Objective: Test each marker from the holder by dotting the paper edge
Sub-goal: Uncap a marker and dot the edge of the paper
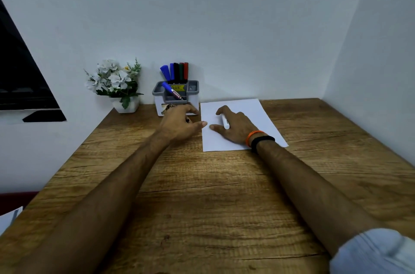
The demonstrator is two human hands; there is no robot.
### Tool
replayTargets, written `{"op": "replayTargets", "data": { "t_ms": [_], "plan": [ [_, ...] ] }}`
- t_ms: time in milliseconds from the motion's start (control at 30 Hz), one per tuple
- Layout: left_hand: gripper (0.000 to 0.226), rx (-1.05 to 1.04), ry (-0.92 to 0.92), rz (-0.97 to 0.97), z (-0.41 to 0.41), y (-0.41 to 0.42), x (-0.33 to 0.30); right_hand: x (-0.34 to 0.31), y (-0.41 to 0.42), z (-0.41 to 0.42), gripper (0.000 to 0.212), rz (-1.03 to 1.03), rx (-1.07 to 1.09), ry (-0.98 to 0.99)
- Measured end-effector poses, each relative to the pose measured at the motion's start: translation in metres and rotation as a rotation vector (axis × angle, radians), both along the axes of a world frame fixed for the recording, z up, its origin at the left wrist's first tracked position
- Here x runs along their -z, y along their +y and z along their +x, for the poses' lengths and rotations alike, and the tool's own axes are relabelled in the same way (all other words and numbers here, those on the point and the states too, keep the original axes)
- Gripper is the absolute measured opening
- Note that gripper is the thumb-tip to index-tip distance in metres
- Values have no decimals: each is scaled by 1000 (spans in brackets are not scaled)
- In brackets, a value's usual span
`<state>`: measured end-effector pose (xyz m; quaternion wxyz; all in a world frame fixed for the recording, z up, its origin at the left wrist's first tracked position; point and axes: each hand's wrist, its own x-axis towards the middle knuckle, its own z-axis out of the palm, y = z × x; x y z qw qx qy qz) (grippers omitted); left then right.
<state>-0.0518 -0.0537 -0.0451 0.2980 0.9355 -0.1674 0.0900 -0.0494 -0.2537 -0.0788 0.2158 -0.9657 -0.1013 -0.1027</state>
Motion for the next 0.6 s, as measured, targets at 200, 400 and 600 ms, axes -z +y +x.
{"op": "replayTargets", "data": {
  "t_ms": [200, 400, 600],
  "plan": [
    [50, -20, 24, 78, 0, -3, 2, -7, -1, -34, 58, -83, -65, 34],
    [57, -5, 113, 341, -19, -5, 3, -12, -9, -78, 56, -79, -154, 41],
    [54, -34, 93, 440, -53, -3, -3, -22, -4, -83, 65, -7, -119, 16]
  ]
}}
